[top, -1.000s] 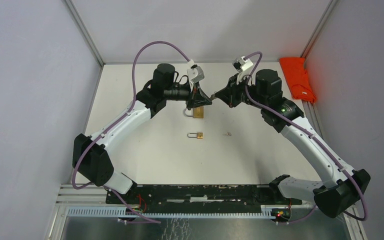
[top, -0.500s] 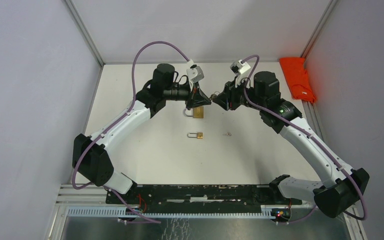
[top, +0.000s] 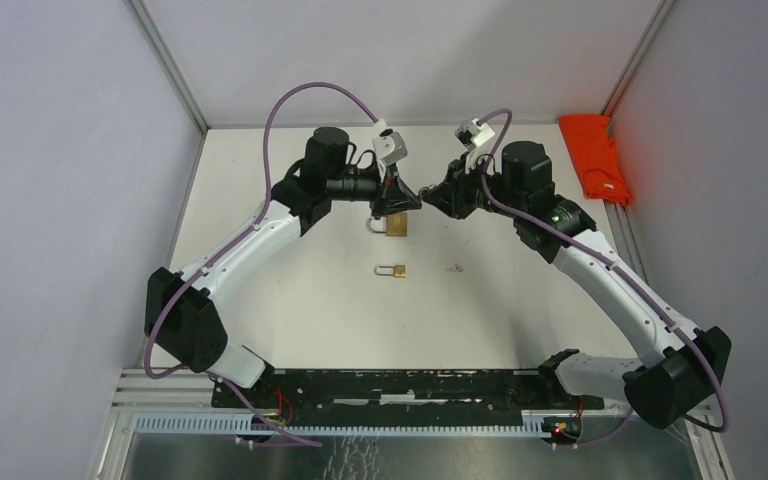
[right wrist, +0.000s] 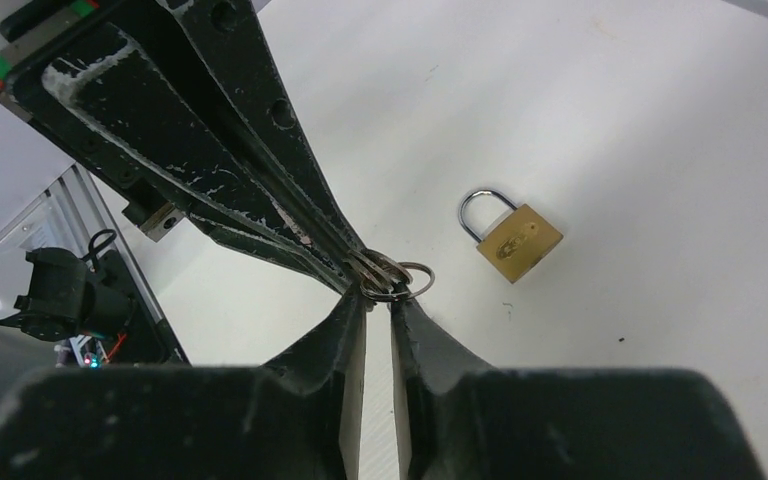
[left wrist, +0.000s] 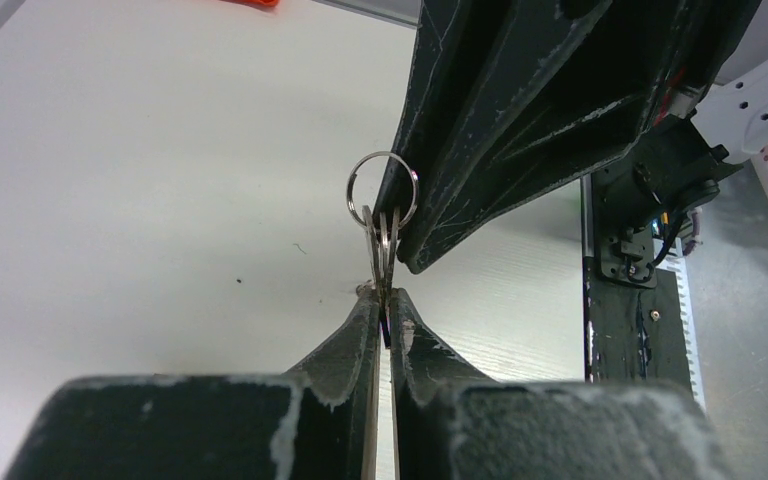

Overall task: Unlock with the key
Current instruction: Pick up the key from the center of the board.

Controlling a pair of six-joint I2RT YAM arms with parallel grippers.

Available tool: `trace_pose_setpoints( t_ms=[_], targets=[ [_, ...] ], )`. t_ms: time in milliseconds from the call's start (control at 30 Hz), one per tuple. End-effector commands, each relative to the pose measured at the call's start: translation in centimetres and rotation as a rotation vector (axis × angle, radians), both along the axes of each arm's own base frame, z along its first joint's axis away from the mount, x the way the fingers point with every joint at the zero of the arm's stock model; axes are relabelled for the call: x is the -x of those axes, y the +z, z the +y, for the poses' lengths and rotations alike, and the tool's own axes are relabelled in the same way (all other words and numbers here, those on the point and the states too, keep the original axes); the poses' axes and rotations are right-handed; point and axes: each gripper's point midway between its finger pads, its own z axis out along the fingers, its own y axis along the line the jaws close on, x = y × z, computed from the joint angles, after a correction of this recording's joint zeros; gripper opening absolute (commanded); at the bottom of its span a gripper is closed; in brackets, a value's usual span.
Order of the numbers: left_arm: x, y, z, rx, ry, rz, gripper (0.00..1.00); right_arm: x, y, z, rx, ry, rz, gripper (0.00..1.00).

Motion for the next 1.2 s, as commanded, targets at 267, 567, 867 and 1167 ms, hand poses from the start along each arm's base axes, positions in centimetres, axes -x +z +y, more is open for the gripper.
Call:
trace_pose_setpoints(
  t_ms=[267, 567, 867, 1167],
  targets=[
    [0.4, 3.6, 0.0, 0.05, -0.025, -0.112, 0.11, -0.2, 1.0, 0.3, -0.02, 0.006, -0.048, 0.45],
    [0.5, 3.7, 0.0, 0.053, -0.028, -0.109, 0.11, -0.7, 0.9, 0.6, -0.027, 0.002, -0.038, 0.41],
    [0.5, 3.6, 0.1, 0.05, -0.028, -0.111, 0.11, -1.1, 0.5, 0.8, -0.014, 0.004, -0.034, 0.1],
    [0.0, 3.4, 0.2, 0.033, 0.0, -0.103, 0.12, -1.0, 0.3, 0.0, 0.017, -0.022, -0.035, 0.0]
  ],
)
